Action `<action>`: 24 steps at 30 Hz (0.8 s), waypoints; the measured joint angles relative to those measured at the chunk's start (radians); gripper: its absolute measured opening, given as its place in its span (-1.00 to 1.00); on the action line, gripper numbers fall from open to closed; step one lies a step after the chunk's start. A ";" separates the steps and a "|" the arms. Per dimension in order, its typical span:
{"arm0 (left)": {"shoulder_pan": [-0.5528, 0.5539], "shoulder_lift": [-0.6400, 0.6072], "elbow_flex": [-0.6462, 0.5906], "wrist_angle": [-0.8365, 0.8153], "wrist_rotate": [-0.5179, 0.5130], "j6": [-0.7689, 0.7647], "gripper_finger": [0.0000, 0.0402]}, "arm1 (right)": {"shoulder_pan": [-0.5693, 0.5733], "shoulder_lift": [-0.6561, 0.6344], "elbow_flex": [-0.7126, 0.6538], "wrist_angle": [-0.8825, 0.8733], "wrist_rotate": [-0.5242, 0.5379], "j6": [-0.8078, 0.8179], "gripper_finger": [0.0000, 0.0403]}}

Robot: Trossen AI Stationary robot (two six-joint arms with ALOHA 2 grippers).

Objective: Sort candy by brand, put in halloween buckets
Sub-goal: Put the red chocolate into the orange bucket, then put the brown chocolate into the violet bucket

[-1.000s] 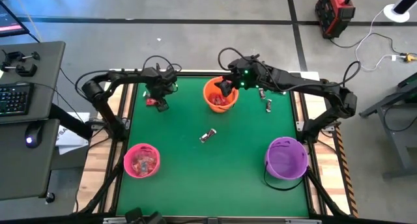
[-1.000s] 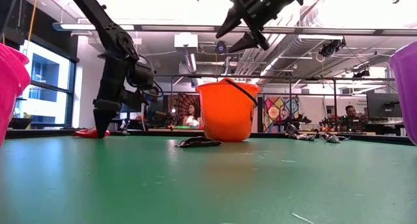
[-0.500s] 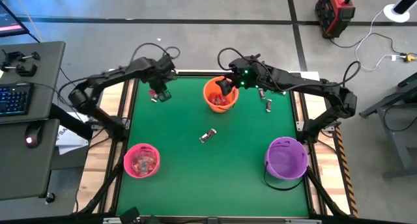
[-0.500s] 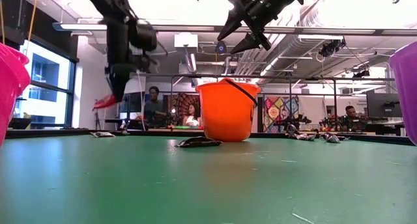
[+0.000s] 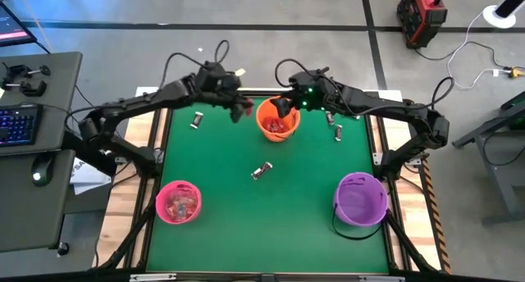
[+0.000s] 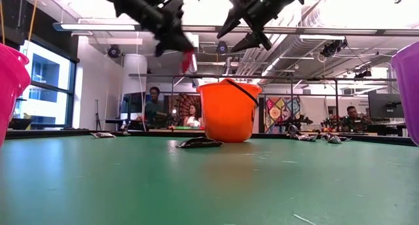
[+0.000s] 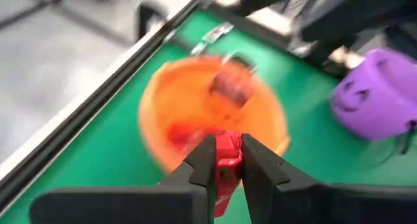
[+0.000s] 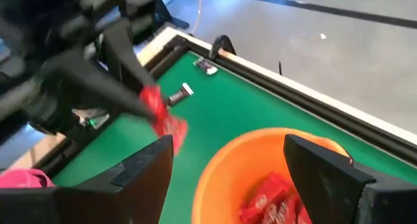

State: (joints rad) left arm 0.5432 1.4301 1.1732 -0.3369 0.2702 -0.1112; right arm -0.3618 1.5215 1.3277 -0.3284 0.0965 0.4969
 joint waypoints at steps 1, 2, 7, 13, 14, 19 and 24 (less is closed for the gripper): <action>-0.022 0.010 0.000 0.043 0.000 -0.002 -0.79 | 0.000 0.000 0.000 0.011 0.000 0.000 0.41; -0.044 0.021 0.000 0.086 0.000 -0.007 -0.77 | 0.000 -0.001 0.000 0.022 0.000 -0.001 0.41; -0.125 0.100 0.000 0.274 -0.066 -0.033 -0.74 | -0.003 -0.026 0.000 0.059 0.000 -0.006 0.41; -0.154 0.190 -0.001 0.319 -0.165 -0.069 -0.65 | -0.012 -0.066 0.000 0.050 0.001 -0.048 0.41; -0.154 0.196 -0.001 0.320 -0.156 -0.085 -0.61 | -0.013 -0.071 0.000 0.049 0.003 -0.056 0.41; -0.154 0.196 -0.001 0.329 -0.131 -0.098 -0.29 | -0.019 -0.076 0.000 0.033 0.005 -0.075 0.41; -0.152 0.144 -0.001 0.267 -0.117 -0.097 0.04 | -0.027 -0.076 0.000 0.007 0.005 -0.079 0.41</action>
State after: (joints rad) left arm 0.3916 1.5739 1.1725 -0.0695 0.1527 -0.2081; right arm -0.3886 1.4452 1.3273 -0.3210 0.1017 0.4175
